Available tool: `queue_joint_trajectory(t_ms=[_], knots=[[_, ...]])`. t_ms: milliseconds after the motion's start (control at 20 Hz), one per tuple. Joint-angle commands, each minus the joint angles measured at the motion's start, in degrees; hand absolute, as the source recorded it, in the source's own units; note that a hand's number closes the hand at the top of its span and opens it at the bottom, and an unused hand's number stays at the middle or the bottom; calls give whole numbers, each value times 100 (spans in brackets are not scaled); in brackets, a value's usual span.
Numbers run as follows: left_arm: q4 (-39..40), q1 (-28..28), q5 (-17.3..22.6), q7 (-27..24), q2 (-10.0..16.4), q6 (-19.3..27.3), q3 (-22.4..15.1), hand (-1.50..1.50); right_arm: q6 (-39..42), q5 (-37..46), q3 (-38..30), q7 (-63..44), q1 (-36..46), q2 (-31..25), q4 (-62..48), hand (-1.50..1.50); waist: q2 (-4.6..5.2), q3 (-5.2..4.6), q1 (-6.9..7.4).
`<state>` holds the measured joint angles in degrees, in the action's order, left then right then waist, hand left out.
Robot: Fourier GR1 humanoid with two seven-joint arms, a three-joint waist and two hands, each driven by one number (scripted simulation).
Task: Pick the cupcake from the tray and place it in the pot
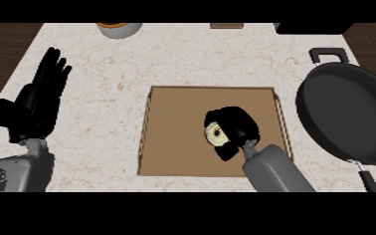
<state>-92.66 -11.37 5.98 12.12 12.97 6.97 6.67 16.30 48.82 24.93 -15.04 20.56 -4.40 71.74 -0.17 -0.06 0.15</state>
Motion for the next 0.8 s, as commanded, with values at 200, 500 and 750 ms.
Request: queue_joint_trajectory(t_ms=[200, 500, 750], knots=[[171, 29, 37, -170, -68, -186, 174, 0, 91, 417, 73, 297, -302, 139, 119, 150, 17, 5, -14], [-168, -41, -119, 227, -179, 31, 34, 0, -612, 856, 931, -586, -1726, 430, 1254, 150, 1, 4, -82], [-325, 208, -153, 148, -144, -39, 73, 0, -339, 1154, 1574, -1705, -2461, 436, 2708, 150, -2, 4, -47]])
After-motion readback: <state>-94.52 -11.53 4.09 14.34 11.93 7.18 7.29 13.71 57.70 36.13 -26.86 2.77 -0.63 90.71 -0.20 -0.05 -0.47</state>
